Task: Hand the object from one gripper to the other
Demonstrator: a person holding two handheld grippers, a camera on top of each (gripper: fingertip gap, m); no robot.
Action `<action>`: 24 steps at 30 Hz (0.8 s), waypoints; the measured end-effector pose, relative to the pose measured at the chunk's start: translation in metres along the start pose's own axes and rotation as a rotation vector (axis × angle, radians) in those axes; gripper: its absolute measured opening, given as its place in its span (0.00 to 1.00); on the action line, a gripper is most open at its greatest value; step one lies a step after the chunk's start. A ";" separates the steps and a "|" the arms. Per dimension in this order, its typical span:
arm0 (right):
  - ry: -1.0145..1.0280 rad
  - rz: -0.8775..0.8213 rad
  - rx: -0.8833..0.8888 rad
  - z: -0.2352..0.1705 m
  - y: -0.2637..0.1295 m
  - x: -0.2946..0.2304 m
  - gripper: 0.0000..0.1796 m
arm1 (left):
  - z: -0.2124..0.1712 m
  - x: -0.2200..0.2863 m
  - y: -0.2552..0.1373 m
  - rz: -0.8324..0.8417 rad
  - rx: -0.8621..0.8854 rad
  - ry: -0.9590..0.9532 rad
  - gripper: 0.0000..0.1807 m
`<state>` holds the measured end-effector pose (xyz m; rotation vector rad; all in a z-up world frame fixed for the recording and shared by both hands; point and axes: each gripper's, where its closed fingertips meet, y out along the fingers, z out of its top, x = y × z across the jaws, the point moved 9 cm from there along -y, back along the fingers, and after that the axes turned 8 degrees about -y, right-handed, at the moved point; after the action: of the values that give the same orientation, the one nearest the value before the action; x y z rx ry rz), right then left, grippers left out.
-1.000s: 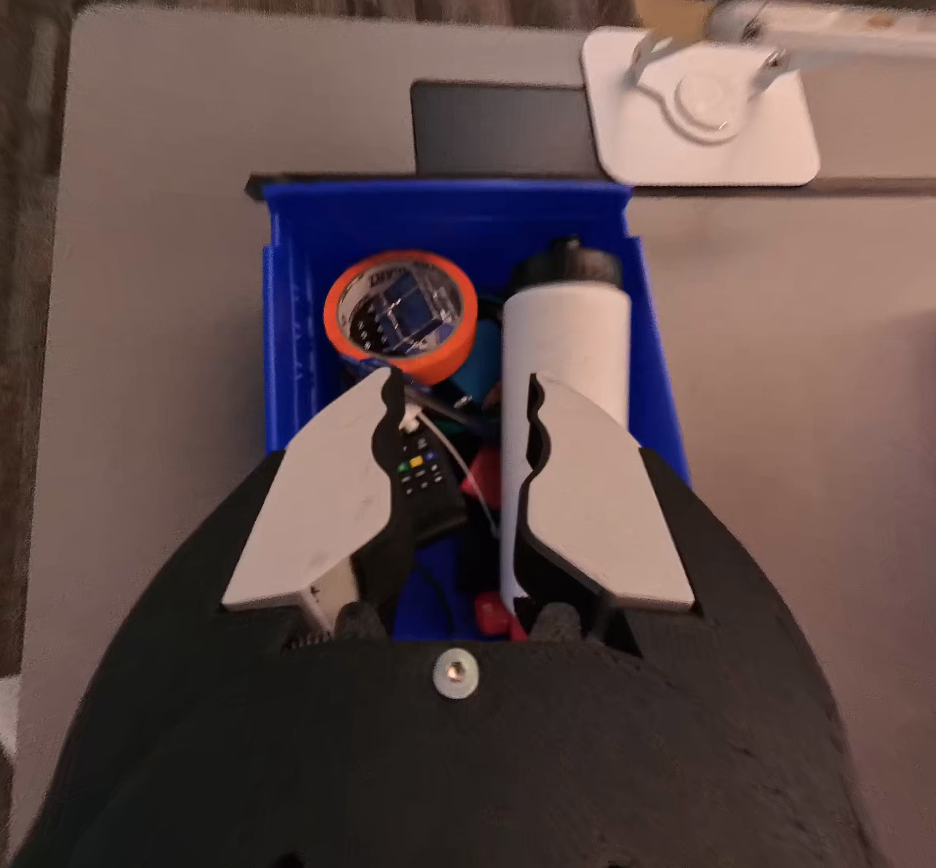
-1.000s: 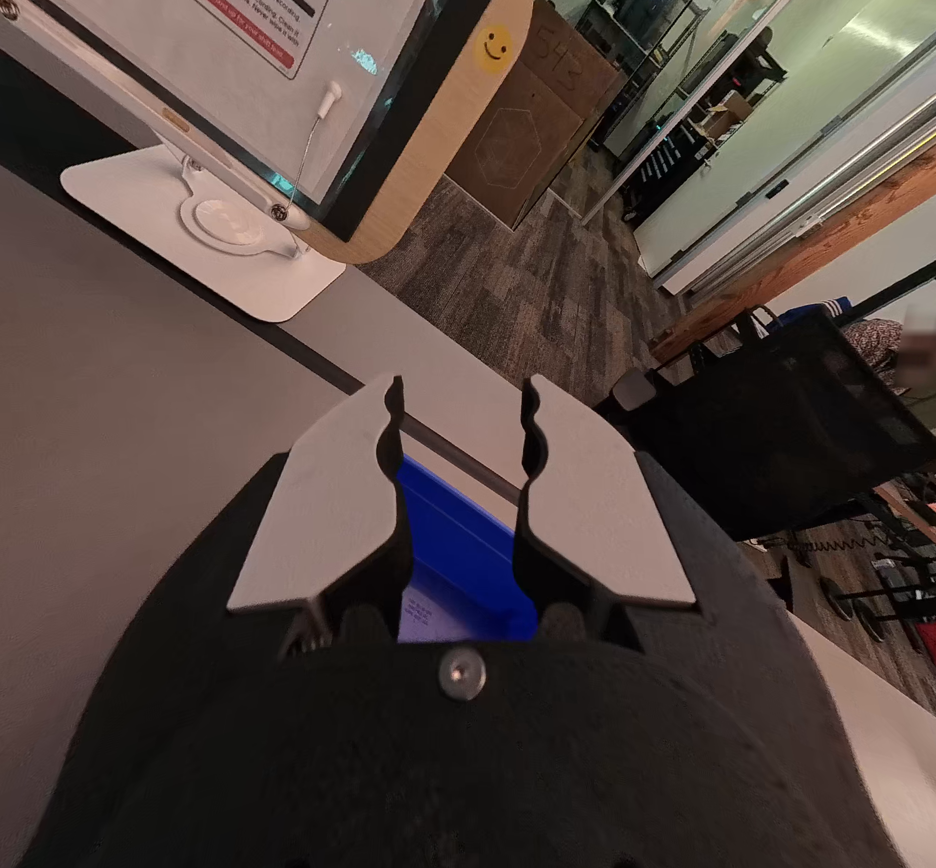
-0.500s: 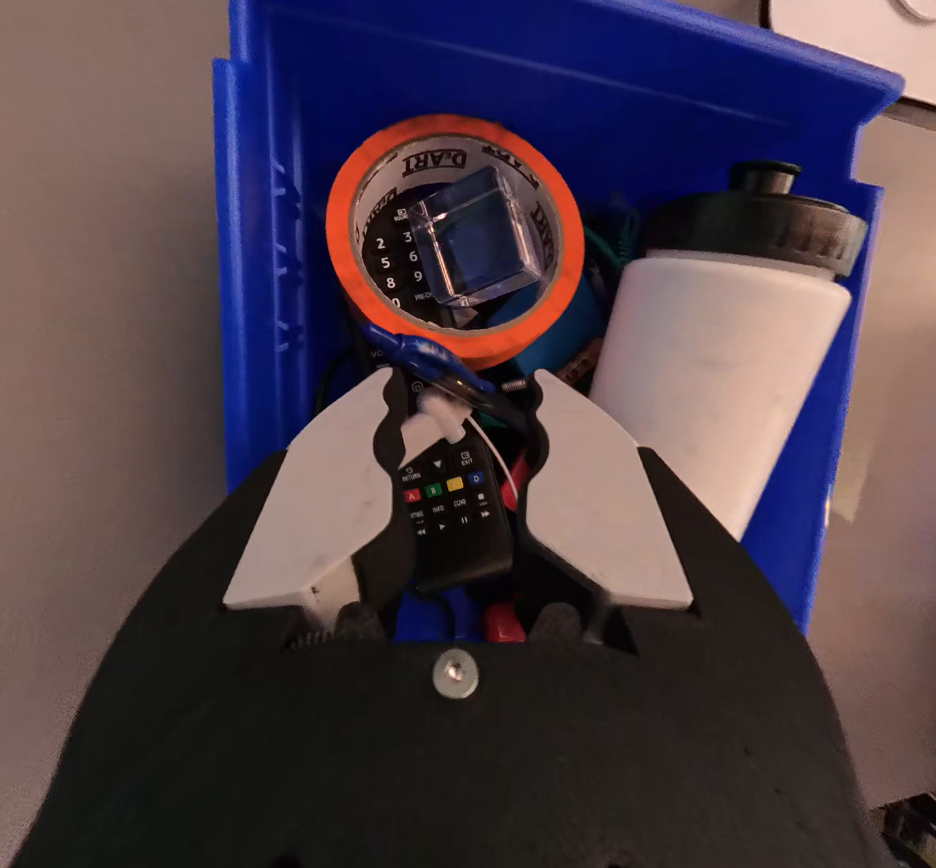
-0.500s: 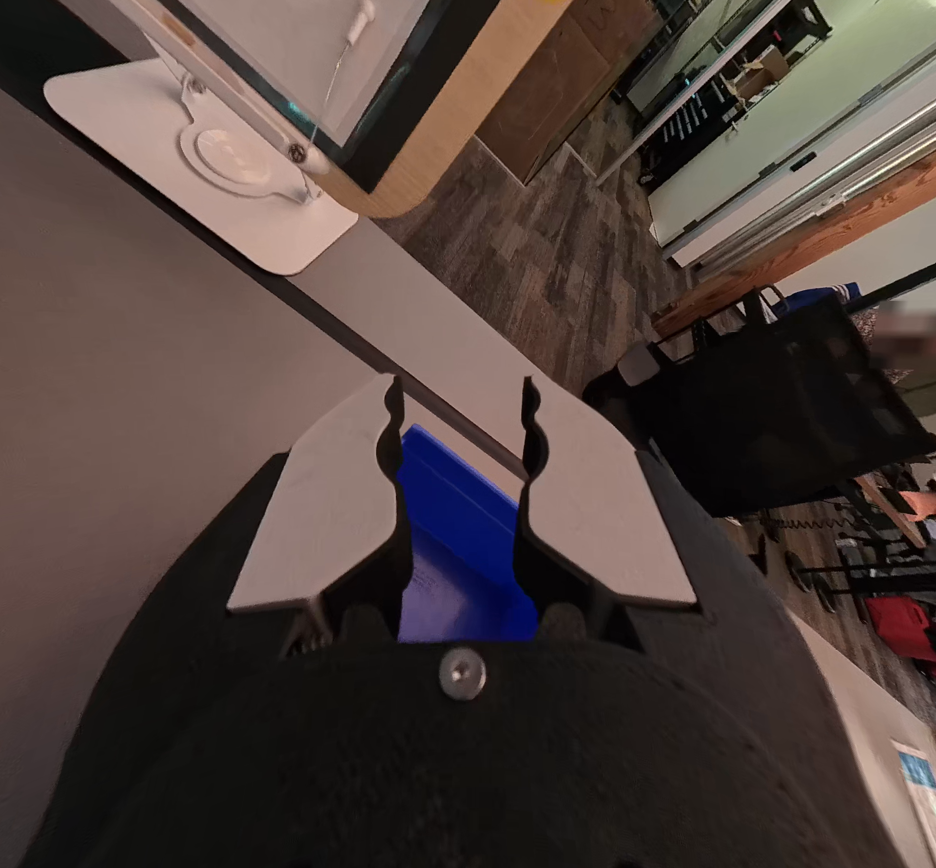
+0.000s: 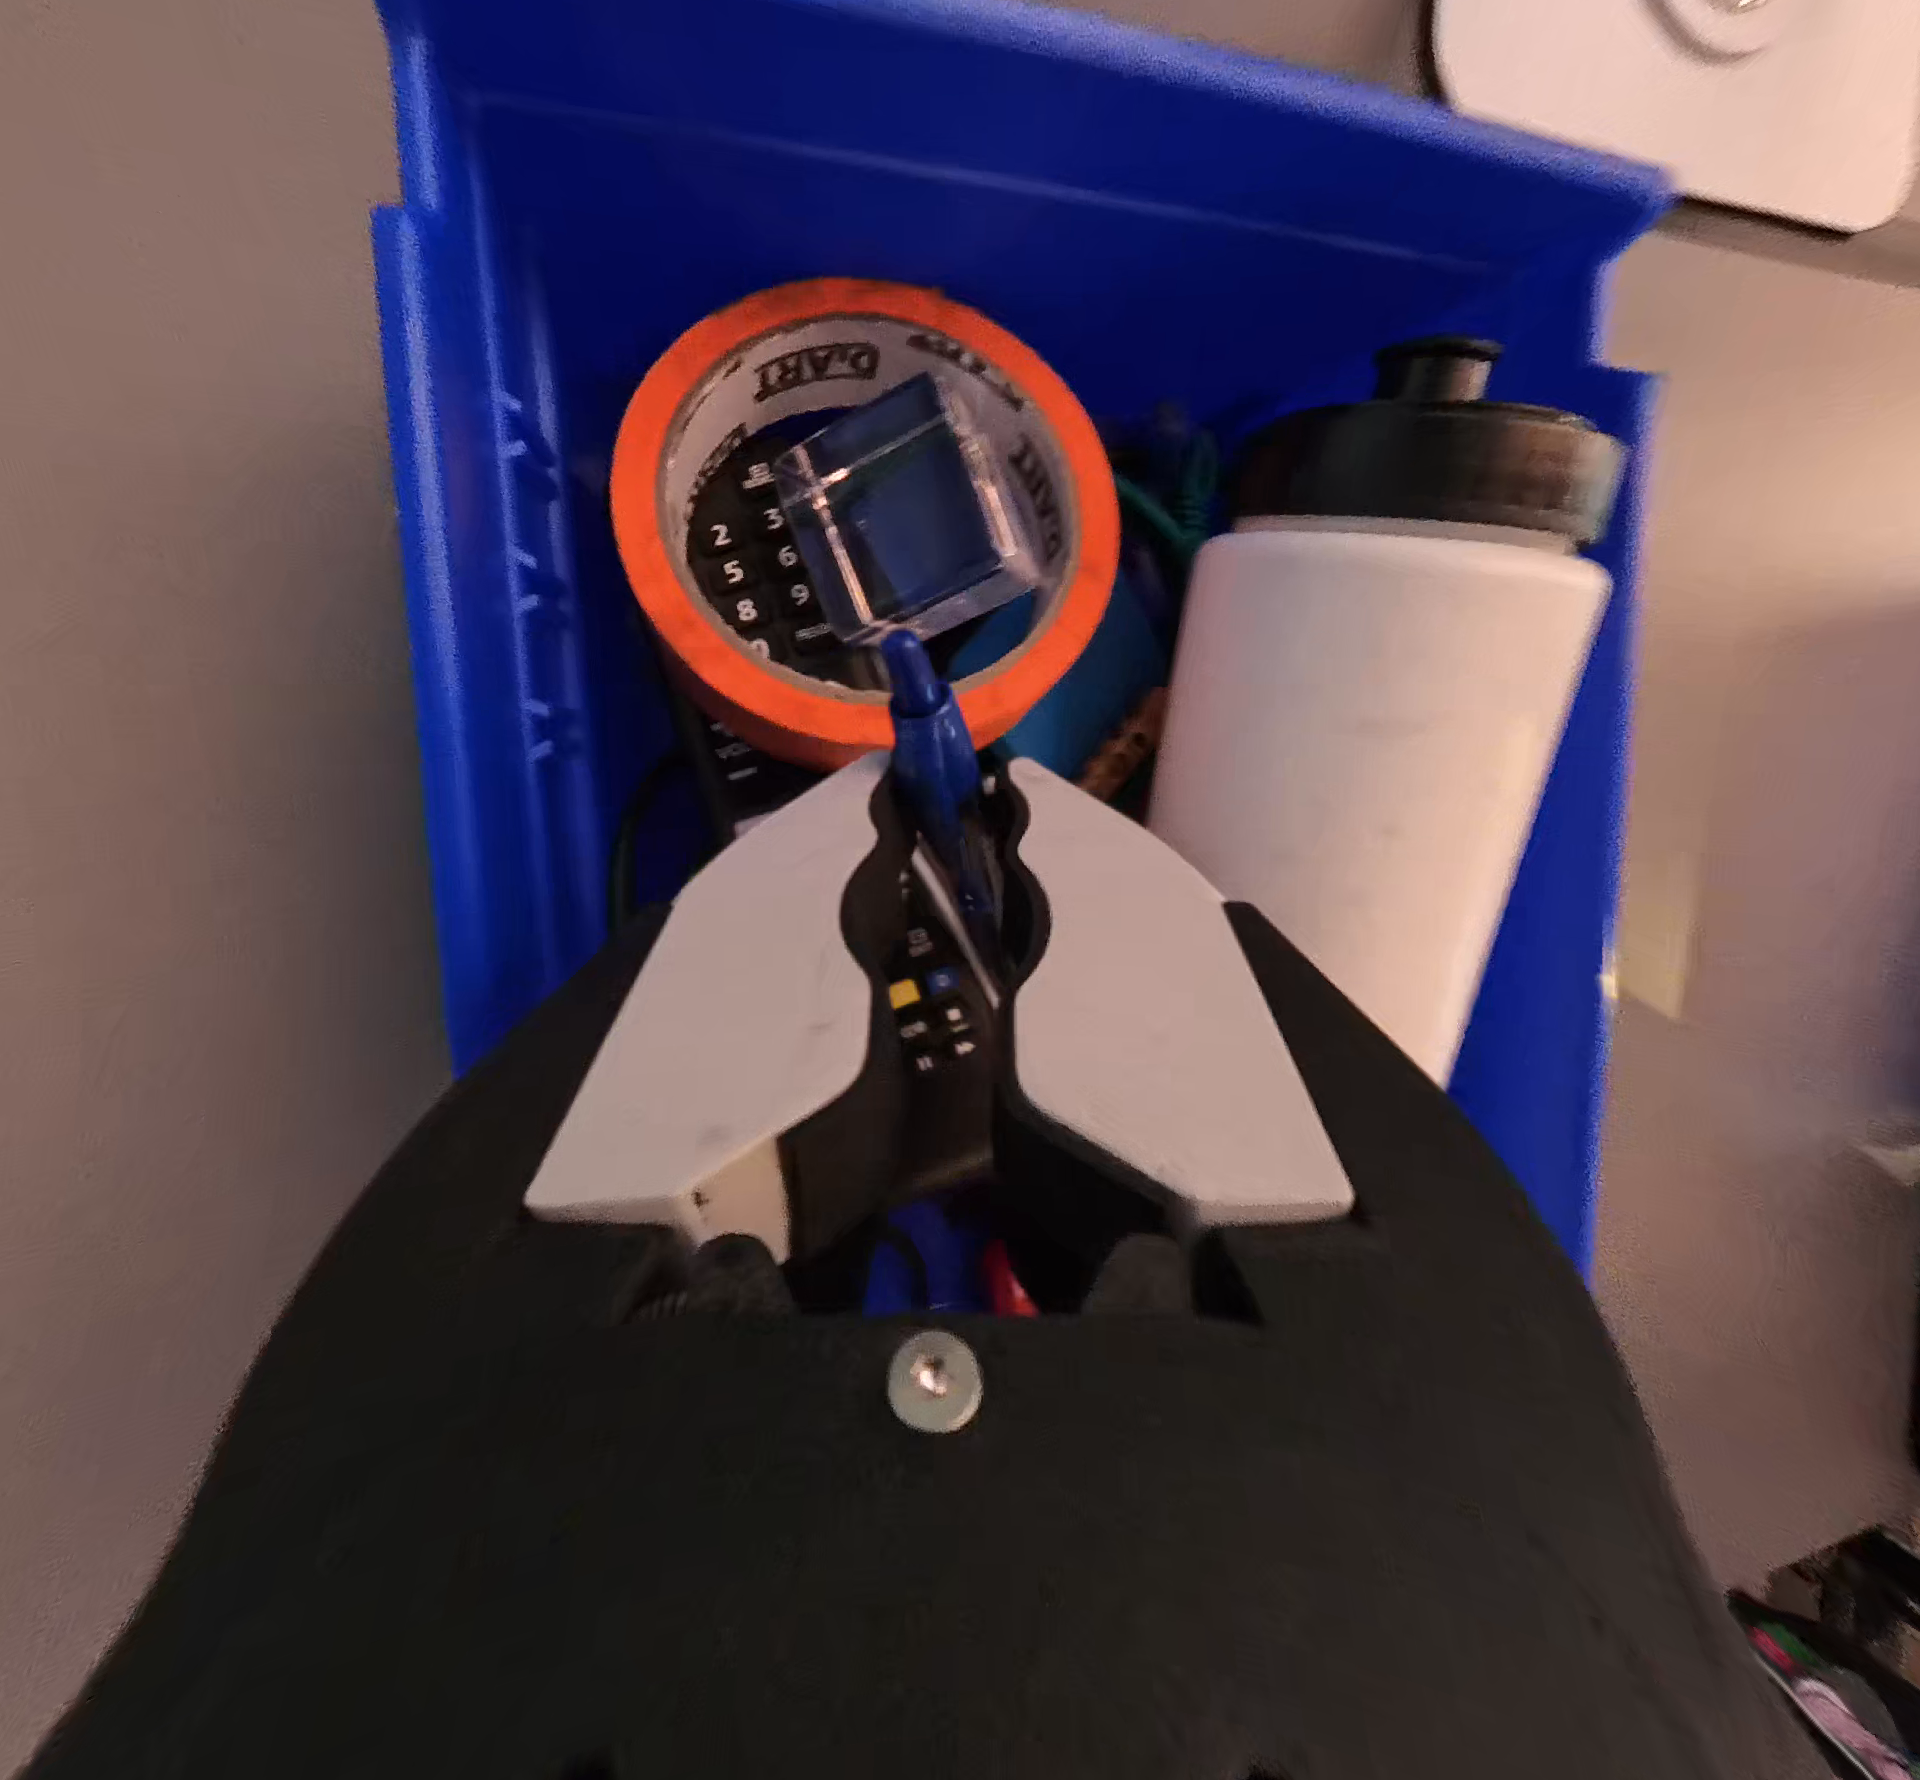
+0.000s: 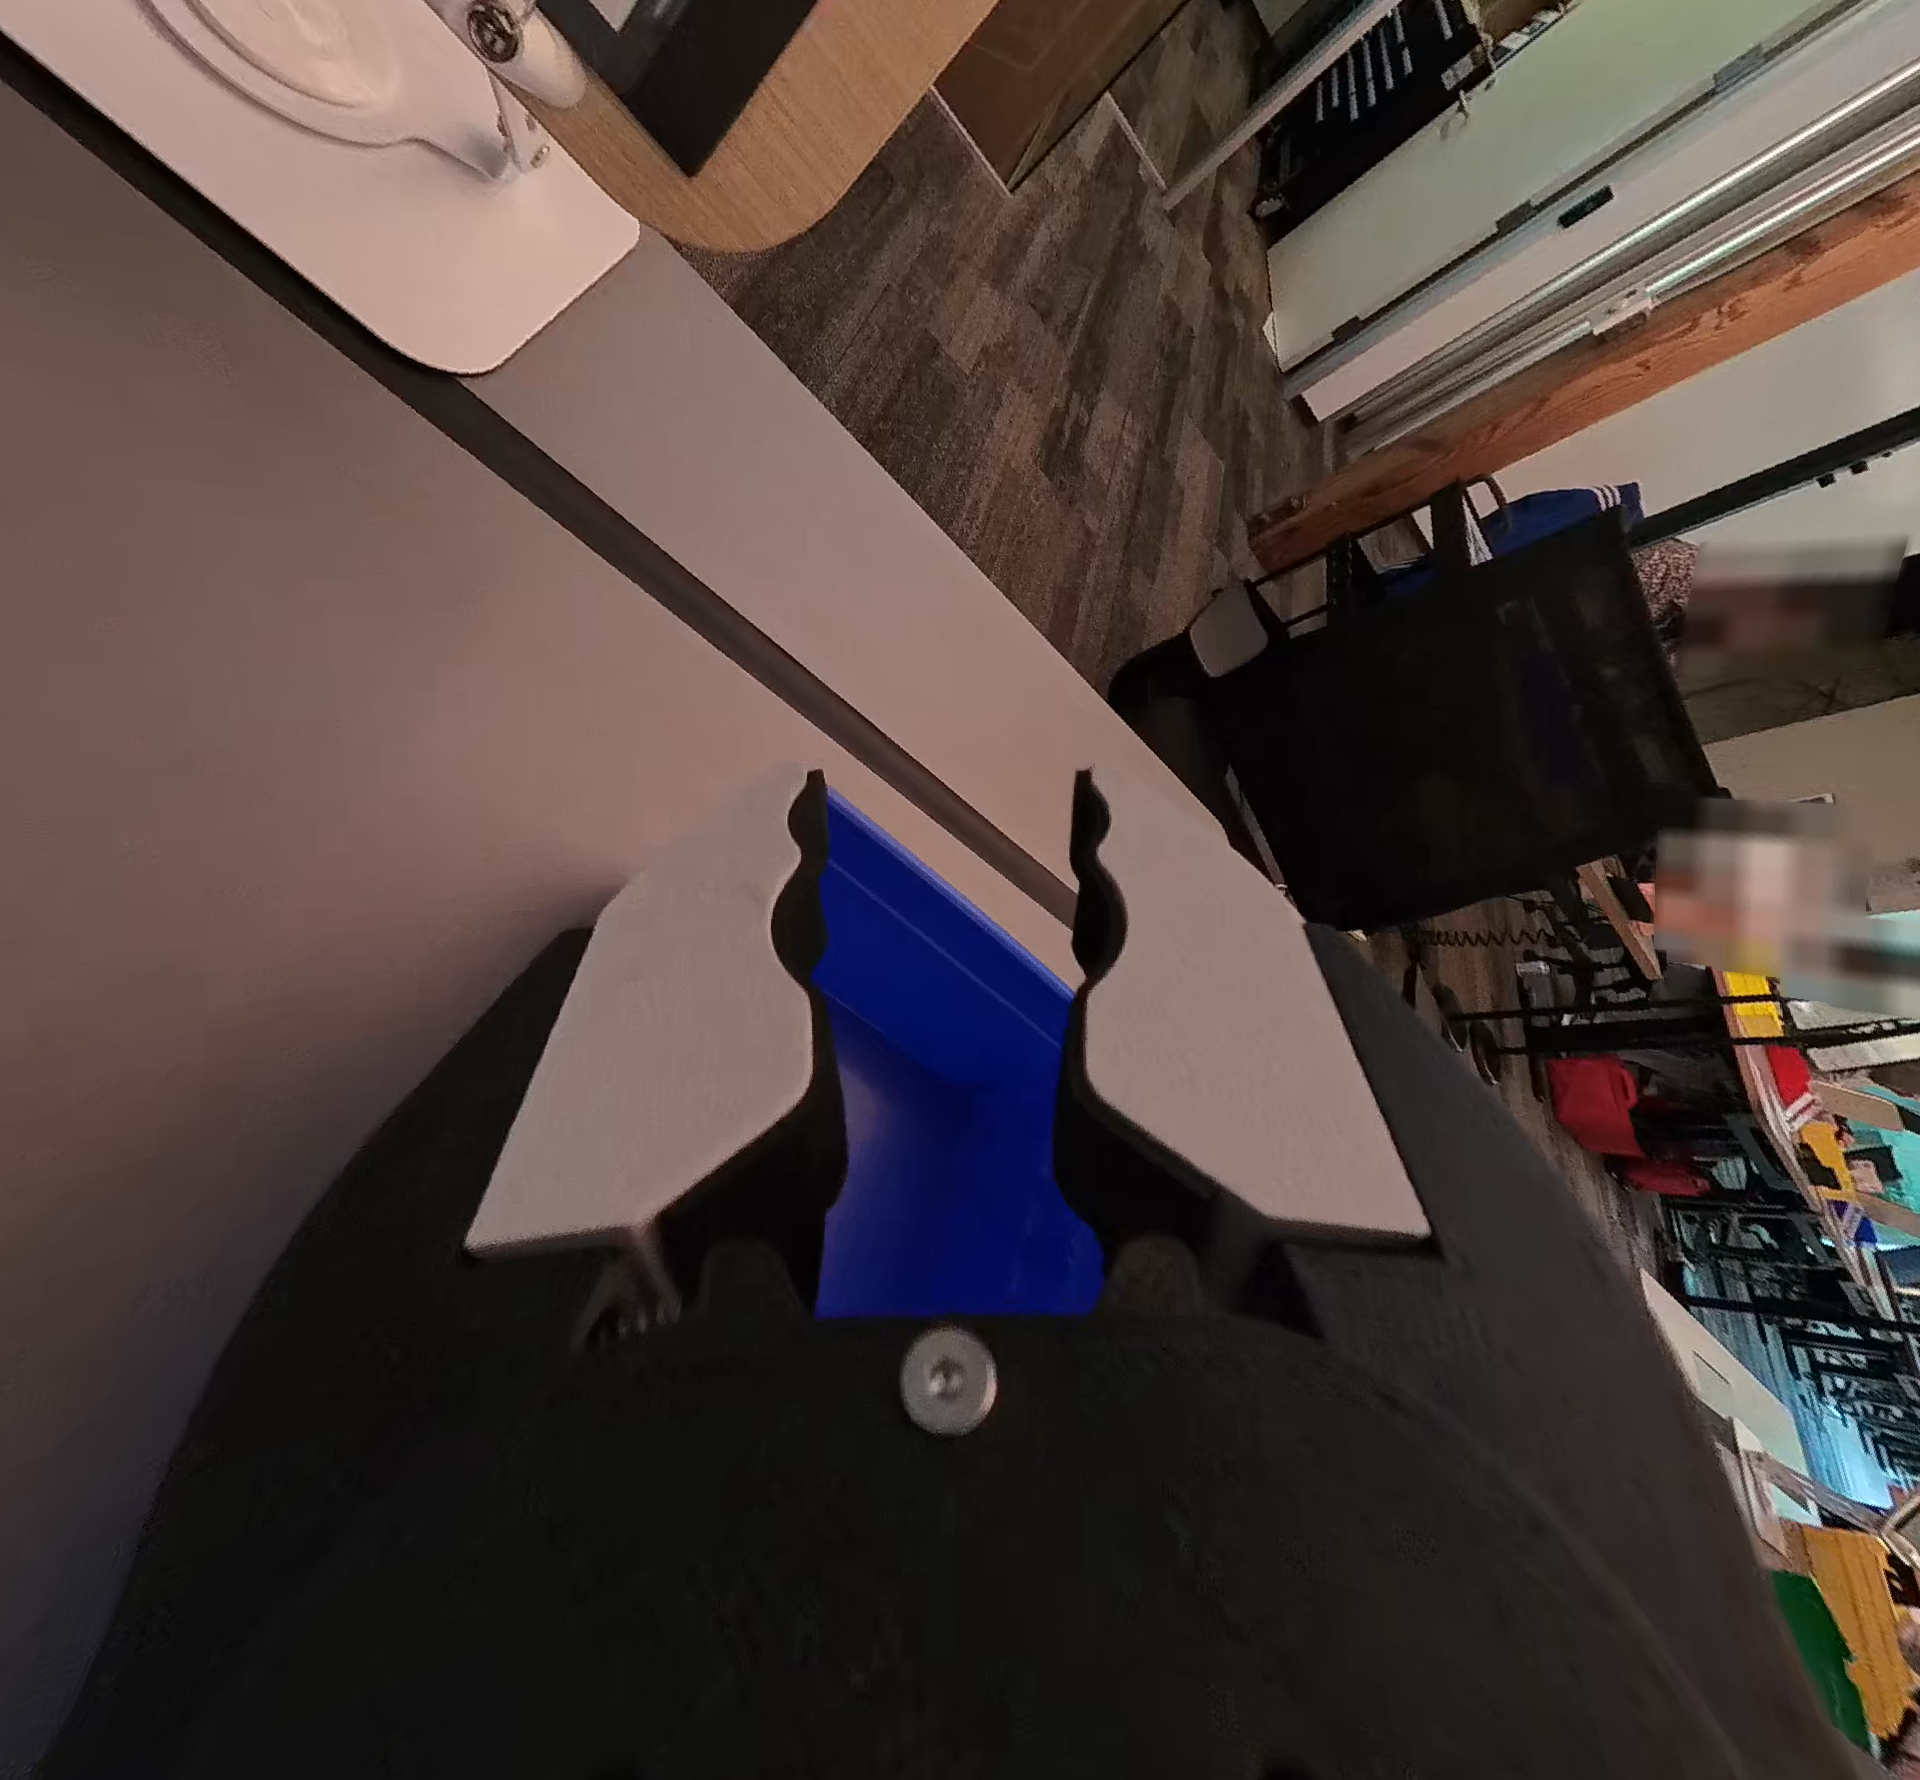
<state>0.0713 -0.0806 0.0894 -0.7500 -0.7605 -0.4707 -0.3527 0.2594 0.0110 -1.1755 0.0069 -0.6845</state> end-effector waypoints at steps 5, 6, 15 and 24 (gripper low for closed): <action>-0.001 -0.010 -0.042 -0.003 0.001 0.000 0.25 | 0.002 0.020 -0.029 -0.052 0.130 0.072 0.06; -0.007 -0.022 -0.060 -0.004 0.002 0.001 0.25 | 0.002 0.027 -0.036 -0.075 0.161 0.088 0.06; 0.000 0.032 0.029 0.017 -0.010 -0.015 0.25 | -0.019 0.111 -0.107 -0.411 0.462 0.334 0.05; 0.152 0.737 0.869 0.091 -0.091 -0.085 0.15 | -0.049 0.206 -0.080 -0.829 0.437 0.541 0.05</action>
<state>-0.0807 -0.0614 0.1087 -0.1284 -0.4258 0.4606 -0.2440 0.0995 0.1289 -0.5077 -0.1751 -1.6305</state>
